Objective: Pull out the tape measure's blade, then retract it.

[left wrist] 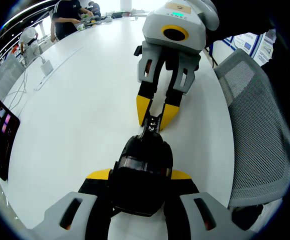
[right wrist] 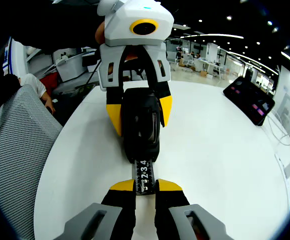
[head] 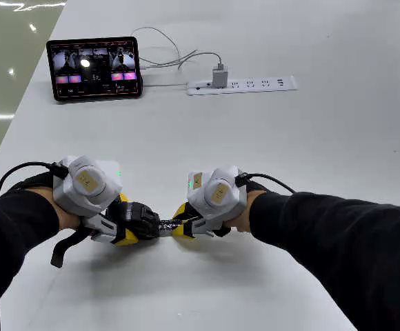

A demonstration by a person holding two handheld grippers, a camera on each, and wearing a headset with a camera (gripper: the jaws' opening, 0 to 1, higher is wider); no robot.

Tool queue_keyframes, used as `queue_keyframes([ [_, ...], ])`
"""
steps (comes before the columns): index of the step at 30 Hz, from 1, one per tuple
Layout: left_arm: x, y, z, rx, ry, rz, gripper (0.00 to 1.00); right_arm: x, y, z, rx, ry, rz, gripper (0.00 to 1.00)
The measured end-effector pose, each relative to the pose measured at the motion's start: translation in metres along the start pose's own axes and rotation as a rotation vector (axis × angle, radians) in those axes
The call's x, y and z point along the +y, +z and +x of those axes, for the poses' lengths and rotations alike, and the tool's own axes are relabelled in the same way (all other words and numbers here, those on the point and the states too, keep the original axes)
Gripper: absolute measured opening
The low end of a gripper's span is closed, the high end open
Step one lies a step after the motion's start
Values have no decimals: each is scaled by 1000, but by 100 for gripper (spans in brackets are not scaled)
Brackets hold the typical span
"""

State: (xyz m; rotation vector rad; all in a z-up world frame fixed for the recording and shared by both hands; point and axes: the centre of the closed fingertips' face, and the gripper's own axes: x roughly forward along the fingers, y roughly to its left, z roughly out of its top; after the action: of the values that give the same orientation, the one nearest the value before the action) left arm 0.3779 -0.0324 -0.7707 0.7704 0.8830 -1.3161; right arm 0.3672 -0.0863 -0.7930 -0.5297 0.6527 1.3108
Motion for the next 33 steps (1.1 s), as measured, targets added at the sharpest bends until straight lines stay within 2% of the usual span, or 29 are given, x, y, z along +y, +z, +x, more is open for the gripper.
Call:
queue_keyframes([
  [33,0,0,0,11,-1,0,33,-1,-17,-14,13,-19,11,9],
])
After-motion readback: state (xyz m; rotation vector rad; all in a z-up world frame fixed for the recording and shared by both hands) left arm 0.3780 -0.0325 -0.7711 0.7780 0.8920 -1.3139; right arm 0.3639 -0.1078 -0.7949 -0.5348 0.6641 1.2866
